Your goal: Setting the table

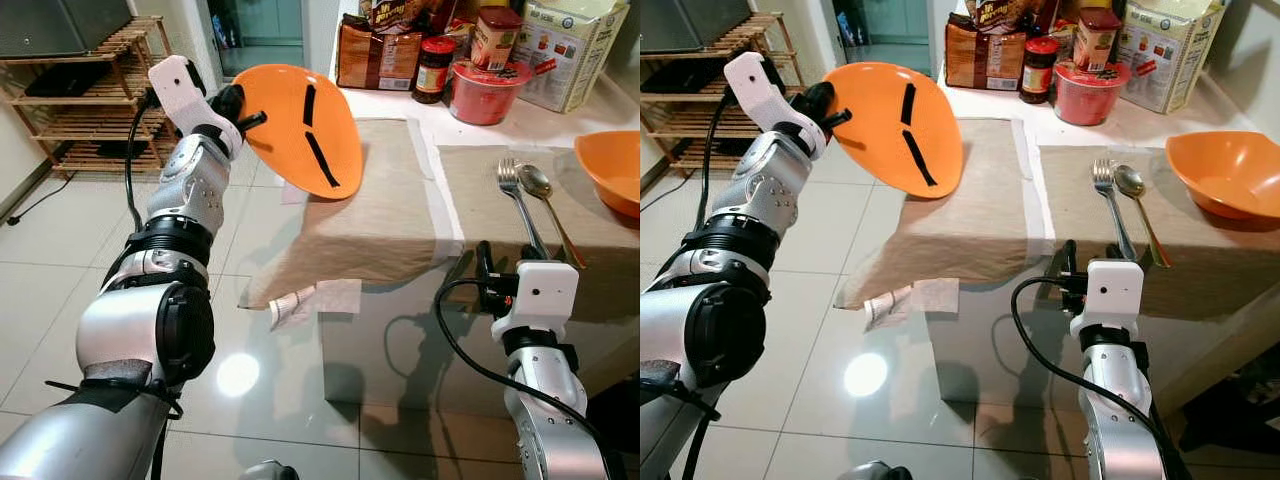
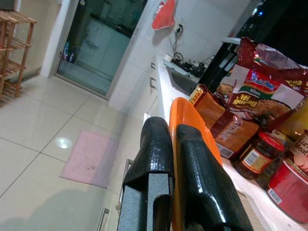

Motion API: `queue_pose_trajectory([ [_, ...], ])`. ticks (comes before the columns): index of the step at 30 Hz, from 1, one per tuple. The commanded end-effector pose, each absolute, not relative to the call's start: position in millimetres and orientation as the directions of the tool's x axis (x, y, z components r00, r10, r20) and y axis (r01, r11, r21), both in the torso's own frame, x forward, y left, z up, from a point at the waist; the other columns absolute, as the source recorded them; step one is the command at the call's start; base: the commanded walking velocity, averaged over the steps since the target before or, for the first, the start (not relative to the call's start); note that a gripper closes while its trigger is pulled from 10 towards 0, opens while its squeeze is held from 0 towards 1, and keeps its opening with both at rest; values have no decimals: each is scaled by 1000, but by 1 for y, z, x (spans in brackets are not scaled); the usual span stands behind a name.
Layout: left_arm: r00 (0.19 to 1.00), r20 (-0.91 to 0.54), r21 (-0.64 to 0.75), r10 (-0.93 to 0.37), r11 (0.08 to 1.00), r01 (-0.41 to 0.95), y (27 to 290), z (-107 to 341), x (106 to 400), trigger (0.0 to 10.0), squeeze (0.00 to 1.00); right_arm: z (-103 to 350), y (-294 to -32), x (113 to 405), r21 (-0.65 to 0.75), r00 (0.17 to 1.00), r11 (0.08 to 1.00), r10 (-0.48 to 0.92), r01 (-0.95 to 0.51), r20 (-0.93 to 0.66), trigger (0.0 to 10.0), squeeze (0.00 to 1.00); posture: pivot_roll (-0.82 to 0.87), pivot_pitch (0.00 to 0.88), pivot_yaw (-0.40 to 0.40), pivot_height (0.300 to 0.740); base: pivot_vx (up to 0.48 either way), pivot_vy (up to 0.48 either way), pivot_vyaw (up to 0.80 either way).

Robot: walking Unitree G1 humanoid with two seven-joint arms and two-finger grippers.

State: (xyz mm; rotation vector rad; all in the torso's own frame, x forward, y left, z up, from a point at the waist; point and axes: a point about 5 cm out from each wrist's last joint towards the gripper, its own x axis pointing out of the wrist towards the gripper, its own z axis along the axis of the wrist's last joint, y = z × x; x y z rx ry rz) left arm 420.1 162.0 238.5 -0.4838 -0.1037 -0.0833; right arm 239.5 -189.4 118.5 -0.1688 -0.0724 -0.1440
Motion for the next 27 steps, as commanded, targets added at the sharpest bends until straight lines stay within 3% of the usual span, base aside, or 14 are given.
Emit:
queue_pose_trajectory([
  [1, 982, 181, -456, -52, 880, 131, 163, 259, 422, 0, 0, 117, -190, 240, -163, 987, 976, -134, 146, 84, 10000, 0, -34, 0, 60, 735, 0, 0, 0],
  [4, 985, 156, -569, -68, 809, 146, 158, 255, 423, 0, 0, 117, -190, 240, -164, 988, 976, -133, 145, 84, 10000, 0, -33, 0, 61, 735, 0, 0, 0],
  [17, 988, 150, -625, -30, 771, 118, 168, 260, 424, 0, 0, 115, -191, 240, -170, 988, 975, -132, 145, 82, 10000, 0, -39, 0, 62, 735, 0, 0, 0],
  [21, 988, 155, -606, -24, 787, 114, 170, 261, 424, 0, 0, 115, -191, 240, -170, 988, 975, -133, 145, 83, 10000, 0, -39, 0, 63, 735, 0, 0, 0],
  [27, 990, 132, -411, -50, 906, 100, 178, 252, 423, 0, 0, 114, -191, 239, -168, 988, 975, -134, 146, 80, 10000, 0, -37, 0, 65, 735, 0, 0, 0],
])
